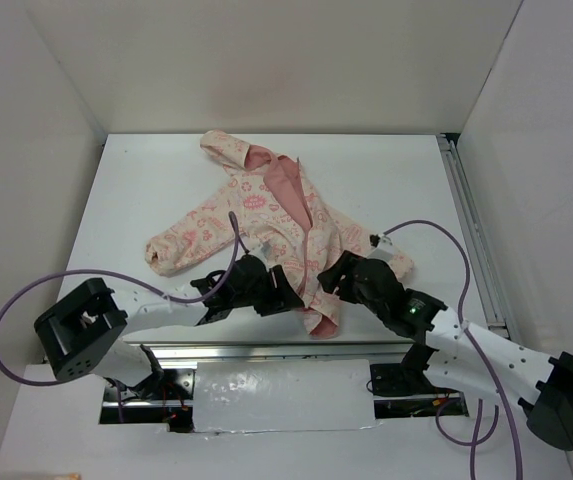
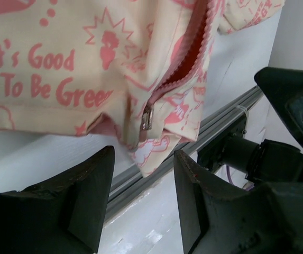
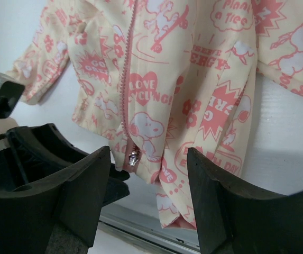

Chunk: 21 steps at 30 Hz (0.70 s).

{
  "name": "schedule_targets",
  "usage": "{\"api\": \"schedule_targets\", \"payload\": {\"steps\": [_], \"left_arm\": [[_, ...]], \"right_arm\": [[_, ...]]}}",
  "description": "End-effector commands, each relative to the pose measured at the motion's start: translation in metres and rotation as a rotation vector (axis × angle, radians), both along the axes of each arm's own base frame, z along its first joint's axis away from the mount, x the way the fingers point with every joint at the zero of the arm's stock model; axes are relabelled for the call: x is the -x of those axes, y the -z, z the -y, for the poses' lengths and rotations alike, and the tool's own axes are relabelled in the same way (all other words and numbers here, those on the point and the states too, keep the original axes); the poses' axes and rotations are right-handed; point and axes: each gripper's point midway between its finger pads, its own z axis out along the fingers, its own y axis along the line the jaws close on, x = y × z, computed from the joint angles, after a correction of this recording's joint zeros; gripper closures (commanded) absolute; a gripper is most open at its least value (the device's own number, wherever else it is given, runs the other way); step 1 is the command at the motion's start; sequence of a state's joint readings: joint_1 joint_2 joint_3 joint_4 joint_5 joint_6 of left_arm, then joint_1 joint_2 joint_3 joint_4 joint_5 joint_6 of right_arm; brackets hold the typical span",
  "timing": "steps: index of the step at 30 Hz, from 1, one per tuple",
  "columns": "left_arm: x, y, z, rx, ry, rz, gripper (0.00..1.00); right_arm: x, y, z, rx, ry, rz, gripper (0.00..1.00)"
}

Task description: Zip up the jacket

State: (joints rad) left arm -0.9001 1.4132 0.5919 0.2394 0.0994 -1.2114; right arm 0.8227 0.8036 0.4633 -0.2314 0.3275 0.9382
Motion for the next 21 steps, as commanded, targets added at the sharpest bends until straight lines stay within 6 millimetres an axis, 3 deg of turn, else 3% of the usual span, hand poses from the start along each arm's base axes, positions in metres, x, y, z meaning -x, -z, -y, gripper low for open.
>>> {"api": "schedule_targets", "payload": {"steps": [1, 9, 17, 21], "left_arm": [[-0.017, -0.019, 0.018, 0.058, -0.024, 0.043, 0.4], [-0.029, -0.012, 0.029, 0.048, -0.045, 0.036, 0.47], [-0.036, -0.011, 0.029, 0.051, -0.066, 0.056, 0.76], [-0.043, -0.016, 0.031, 0.048, -0.057, 0.079, 0.98]], "right_arm": [[-0.005, -0.011, 0.008, -0.033, 0.047, 0.041, 0.33], [-0.005, -0.011, 0.015, -0.034, 0.073, 0.041, 0.33], [-0.005, -0.01, 0.017, -0.037, 0.086, 0.042, 0.34], [-0.005, -0.01, 0.02, -0.03, 0.099, 0.039, 0.34]]}}
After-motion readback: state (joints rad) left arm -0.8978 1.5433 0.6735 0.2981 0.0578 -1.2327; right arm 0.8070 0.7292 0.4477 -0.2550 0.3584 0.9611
